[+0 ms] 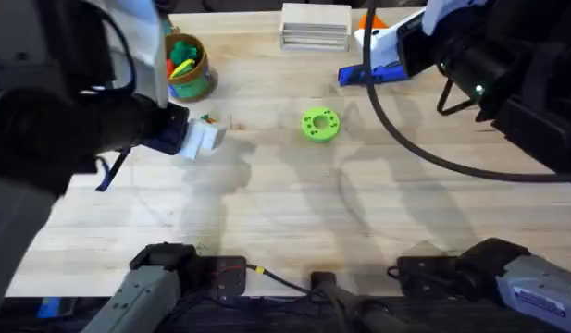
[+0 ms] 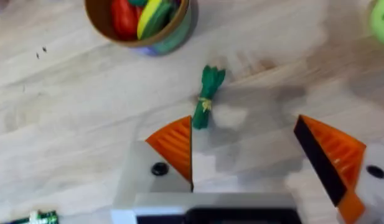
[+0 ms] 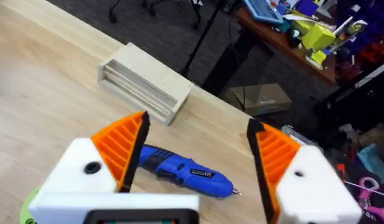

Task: Pick up the gripper from the table and insert it into the empty holder that is missing its gripper. Then pick up a screw, insert it into the mounting hole, and use the screwdriver to tighten it. Finally, clean up the table by picking up the vegetable and placing it into the bucket.

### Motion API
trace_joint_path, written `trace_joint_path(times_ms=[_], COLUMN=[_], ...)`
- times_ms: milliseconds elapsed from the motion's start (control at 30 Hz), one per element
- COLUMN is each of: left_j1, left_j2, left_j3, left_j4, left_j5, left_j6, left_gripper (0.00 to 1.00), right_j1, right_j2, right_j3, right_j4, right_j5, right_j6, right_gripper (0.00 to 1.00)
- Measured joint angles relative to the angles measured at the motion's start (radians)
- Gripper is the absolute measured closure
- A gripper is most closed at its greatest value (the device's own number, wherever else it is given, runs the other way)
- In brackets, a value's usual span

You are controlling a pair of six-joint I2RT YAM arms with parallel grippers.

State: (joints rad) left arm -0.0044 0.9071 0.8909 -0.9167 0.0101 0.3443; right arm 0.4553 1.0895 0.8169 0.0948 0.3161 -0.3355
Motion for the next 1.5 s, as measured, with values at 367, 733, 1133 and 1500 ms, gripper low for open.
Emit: trace_joint_path(times_ms=[367,733,1133,1500], left_j1=[0.000,0.069,0.081,0.082], left_j2=[0.285,0.439,0.595,0.658], left_j3=[0.000,0.000,0.000,0.001], left_j4=[0.012,0.203,0.250,0.278], left_j5=[-0.045,-0.050,-0.019,0.008], left_j6=[0.001,0.001,0.027,0.035], left_gripper=[0.008,0.008,0.008,0.042], right_j1=[0.000,0.000,0.000,0.000], right_j2=[0.000,0.000,0.000,0.000], right_j3=[0.000,0.000,0.000,0.000], right_j4=[-0.001,-0.002,-0.002,-0.002], right_j5=[0.000,0.000,0.000,0.000], right_j6=[0.001,0.003,0.003,0.003], right_gripper=[0.012,0.010,0.010,0.011])
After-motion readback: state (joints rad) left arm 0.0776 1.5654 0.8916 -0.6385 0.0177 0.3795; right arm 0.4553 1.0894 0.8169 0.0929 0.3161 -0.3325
